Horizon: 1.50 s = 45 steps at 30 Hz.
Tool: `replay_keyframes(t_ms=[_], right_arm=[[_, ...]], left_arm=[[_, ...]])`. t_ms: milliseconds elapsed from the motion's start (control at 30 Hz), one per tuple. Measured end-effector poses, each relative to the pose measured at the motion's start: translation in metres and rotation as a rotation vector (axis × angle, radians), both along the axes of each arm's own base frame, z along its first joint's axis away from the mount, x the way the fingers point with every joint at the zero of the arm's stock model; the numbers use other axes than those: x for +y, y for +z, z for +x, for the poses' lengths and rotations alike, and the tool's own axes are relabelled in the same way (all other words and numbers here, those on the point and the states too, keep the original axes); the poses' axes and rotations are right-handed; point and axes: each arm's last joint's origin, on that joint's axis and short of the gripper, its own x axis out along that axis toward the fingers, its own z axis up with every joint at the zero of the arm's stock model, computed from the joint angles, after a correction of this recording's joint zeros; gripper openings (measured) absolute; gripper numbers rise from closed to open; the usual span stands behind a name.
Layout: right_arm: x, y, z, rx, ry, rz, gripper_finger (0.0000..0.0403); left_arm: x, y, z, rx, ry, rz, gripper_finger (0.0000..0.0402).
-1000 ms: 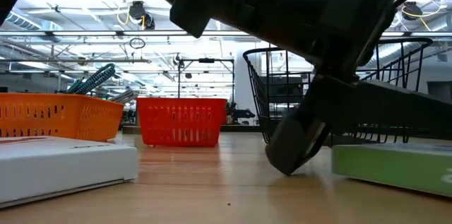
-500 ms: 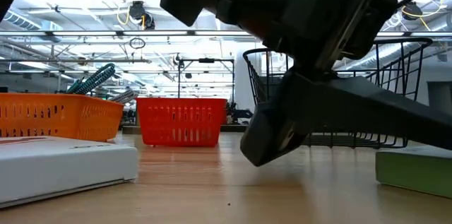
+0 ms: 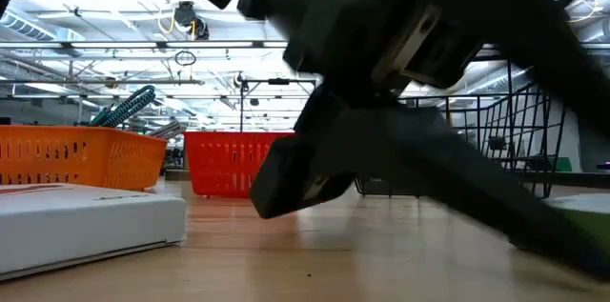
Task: Pick and place items into bin
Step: Put the right card reader into the wire basket
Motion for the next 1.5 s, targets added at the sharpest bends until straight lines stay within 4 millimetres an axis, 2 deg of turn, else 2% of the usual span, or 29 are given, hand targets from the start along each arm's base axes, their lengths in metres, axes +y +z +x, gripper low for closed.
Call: replay_keyframes(t_ms=[167, 600, 867, 1067, 1233, 1333, 1433, 1500], right_arm=[[-0.002, 0.000, 0.004, 0.040, 0.026, 0.016, 0.0108], [-0.006, 0.003, 0.021, -0.016, 0.092, 0.004, 0.0109], [-0.013, 0.002, 0.030, -0.021, 0.090, -0.009, 0.0109], [-0.011, -0.001, 0.042, -0.095, 0.152, 0.007, 0.0110], [-0.014, -0.003, 0.042, -0.049, 0.113, -0.001, 0.0108], [-0.015, -0.004, 0.042, -0.041, 0.116, -0.014, 0.0085], [-0.015, -0.004, 0.042, -0.056, 0.134, -0.027, 0.0034], [-0.014, -0.004, 0.042, -0.064, 0.146, -0.036, 0.0013]], left_arm=[[0.006, -0.004, -0.001, 0.057, 0.038, 0.027, 0.0098], [0.024, -0.008, 0.010, 0.031, 0.084, 0.031, 0.0097], [0.024, -0.008, 0.012, 0.004, 0.089, 0.039, 0.0097], [0.023, -0.019, 0.013, 0.026, 0.059, -0.002, 0.0097], [0.023, -0.021, 0.014, 0.027, 0.065, -0.003, 0.0097], [0.023, -0.020, 0.014, 0.018, 0.069, 0.000, 0.0097], [0.024, -0.020, 0.015, 0.013, 0.065, 0.005, 0.0097], [0.024, -0.021, 0.015, 0.006, 0.059, 0.015, 0.0097]])
